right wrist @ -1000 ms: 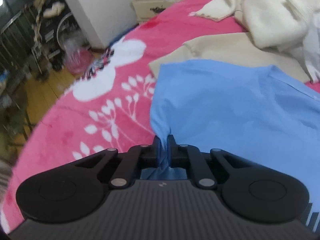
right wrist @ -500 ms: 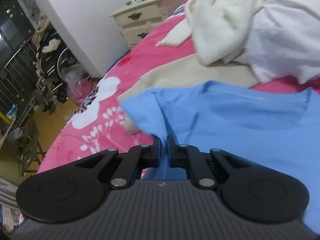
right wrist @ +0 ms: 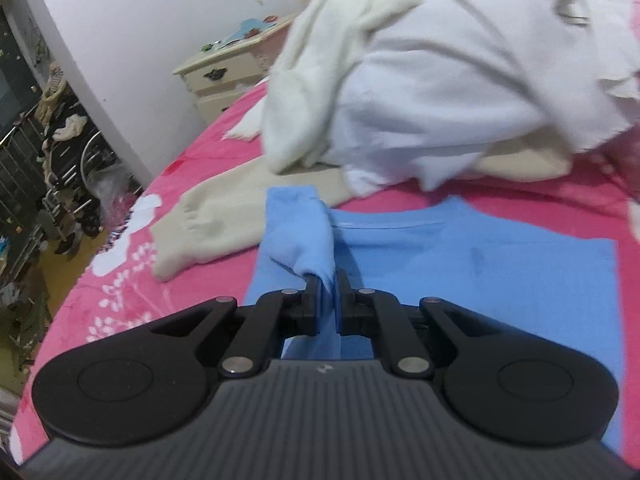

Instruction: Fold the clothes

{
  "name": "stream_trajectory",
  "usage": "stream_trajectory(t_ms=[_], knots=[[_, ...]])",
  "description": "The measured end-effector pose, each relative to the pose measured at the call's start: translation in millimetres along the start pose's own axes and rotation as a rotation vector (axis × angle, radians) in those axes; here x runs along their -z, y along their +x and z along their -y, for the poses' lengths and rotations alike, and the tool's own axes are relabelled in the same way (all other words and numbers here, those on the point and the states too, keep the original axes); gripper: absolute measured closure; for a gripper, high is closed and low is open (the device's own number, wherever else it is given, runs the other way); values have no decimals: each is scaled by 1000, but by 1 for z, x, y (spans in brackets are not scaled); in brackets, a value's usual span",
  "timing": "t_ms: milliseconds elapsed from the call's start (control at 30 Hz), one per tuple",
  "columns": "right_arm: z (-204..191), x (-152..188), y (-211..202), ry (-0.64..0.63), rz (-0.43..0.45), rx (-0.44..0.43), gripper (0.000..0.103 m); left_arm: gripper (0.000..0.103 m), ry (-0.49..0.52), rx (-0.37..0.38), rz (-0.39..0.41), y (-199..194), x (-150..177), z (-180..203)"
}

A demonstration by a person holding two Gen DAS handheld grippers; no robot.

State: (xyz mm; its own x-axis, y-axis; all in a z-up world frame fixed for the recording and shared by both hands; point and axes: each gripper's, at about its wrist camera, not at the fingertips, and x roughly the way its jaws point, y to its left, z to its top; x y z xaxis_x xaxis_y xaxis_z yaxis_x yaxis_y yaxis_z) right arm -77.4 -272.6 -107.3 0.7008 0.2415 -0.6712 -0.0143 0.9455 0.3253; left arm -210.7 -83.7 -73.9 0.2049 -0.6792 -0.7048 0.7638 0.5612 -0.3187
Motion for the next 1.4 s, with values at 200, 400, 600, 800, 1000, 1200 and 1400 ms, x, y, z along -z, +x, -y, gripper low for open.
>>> stream_trajectory(t_ms=[200,400,600,800,1000,1200,1400], knots=[[66,8,-24,66,33,35,99,100,54,82,-50,53,-24,27],[124,16,-38,146,59,43,99,100,85,144,-99,101,-42,45],[164,22,-41,200,71,40,99,100,81,176,-147,138,-53,57],[188,29,-33,234,68,50,99,100,72,190,-179,156,-55,57],[196,38,-22,216,42,84,87,80,-19,267,-268,177,-55,44],[215,48,-76,402,115,77,57,43,-112,325,-186,150,-66,32],[215,79,-169,537,204,108,52,40,-297,341,-81,121,-86,6]])
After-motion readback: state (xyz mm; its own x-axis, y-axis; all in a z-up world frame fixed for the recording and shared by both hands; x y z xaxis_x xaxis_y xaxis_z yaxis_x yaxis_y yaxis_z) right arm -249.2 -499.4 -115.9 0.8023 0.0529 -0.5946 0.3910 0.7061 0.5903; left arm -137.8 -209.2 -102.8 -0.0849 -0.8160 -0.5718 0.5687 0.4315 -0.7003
